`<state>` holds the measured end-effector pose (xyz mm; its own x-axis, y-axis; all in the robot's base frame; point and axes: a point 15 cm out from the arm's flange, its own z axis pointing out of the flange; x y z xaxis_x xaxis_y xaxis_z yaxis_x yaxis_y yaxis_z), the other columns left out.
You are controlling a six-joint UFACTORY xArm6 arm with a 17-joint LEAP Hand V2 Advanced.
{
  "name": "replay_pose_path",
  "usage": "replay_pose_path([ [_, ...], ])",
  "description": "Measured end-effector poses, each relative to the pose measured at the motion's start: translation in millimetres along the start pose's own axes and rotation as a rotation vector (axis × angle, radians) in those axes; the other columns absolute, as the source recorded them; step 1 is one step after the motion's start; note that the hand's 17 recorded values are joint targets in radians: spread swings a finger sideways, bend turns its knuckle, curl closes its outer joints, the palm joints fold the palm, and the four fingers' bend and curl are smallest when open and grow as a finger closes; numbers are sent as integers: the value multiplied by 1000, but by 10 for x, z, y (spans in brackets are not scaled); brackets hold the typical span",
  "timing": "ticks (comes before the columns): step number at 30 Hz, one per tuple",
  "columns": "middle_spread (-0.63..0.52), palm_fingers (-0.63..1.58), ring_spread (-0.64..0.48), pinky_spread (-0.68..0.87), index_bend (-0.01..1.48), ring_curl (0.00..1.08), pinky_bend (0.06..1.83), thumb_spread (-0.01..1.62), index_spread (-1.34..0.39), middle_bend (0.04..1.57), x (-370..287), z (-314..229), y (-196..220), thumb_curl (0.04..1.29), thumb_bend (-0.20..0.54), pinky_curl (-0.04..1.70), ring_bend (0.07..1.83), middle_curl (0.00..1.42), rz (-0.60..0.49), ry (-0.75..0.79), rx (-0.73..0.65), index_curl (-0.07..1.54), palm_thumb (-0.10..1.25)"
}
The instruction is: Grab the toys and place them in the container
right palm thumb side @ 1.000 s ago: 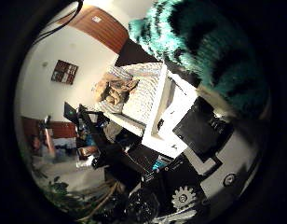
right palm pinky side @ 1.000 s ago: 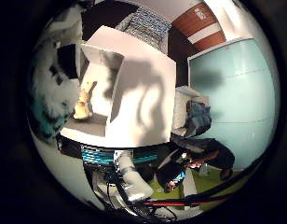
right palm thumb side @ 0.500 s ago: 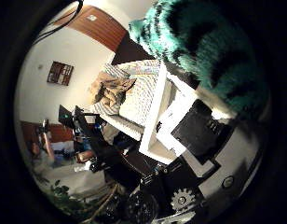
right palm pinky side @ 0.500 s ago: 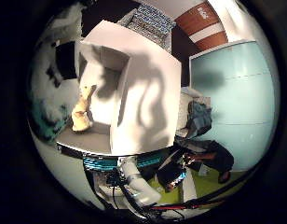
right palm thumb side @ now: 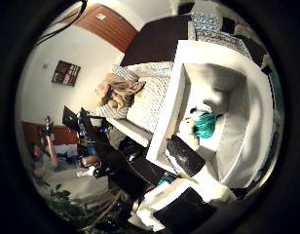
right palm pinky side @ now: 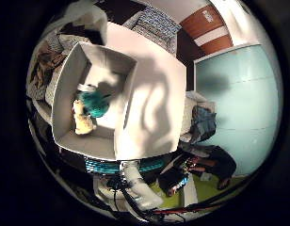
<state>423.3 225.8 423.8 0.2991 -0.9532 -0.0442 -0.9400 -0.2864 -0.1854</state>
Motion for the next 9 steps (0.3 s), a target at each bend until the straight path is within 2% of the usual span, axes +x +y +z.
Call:
replay_pose_path([
  [5,33,11,220,484,163,292,760,1187,-466,362,166,-153,223,390,-19,543,679,374,11,11,-43,326,670],
  [9,29,50,214,499,168,260,699,1192,-441,339,518,-349,410,380,-18,478,625,351,77,24,-63,306,661],
])
